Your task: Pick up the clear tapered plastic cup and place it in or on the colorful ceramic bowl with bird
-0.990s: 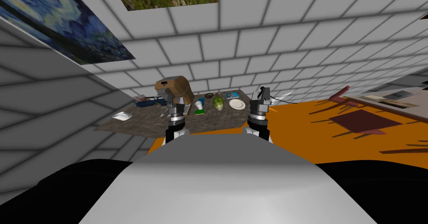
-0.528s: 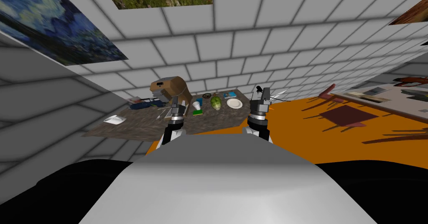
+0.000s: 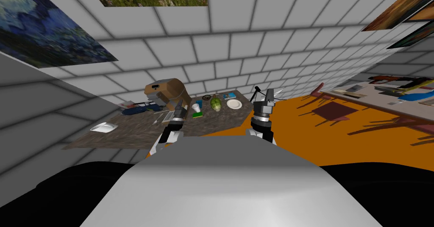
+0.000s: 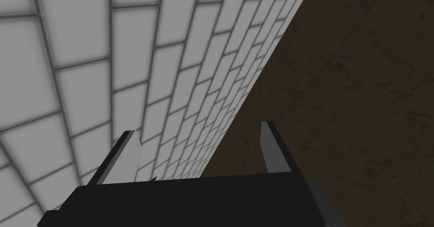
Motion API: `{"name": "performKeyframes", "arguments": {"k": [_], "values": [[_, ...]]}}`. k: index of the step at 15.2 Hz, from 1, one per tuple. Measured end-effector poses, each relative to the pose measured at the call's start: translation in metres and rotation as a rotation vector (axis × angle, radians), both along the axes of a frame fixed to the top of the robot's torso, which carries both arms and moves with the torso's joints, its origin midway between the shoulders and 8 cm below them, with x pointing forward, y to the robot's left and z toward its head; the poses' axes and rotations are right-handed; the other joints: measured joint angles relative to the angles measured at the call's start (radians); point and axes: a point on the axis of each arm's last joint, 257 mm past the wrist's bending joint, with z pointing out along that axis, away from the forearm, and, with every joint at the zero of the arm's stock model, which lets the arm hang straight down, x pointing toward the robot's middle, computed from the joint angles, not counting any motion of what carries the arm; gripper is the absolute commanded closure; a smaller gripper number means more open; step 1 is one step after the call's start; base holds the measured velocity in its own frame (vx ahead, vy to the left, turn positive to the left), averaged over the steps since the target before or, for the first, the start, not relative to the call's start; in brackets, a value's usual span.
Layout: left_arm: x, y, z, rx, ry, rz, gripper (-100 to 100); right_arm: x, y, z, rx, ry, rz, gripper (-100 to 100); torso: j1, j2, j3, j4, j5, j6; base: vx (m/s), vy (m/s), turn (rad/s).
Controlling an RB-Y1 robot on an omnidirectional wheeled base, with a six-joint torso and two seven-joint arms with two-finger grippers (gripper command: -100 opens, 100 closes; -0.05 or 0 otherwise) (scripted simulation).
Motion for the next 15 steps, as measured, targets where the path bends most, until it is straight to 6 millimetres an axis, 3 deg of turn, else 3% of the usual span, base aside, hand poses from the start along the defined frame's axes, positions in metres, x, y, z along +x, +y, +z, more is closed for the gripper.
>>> {"name": "performKeyframes", "arguments": {"k": [8,15], "values": [[0.018,0.041,-0.044,0.06,0.186,0.038,-100,0.0,0.0,0.0,0.0,0.0,0.0,0,0.0,0.0,0.0,0.0,0.0,0.0,-0.011,-0.026,-0.088],[0.026,0.089,-0.079,0.104,0.352,0.088,-100,0.0,0.0,0.0,0.0,0.0,0.0,0,-0.001,0.0,0.0,0.0,0.0,0.0,-0.008,-0.03,-0.113]]}}
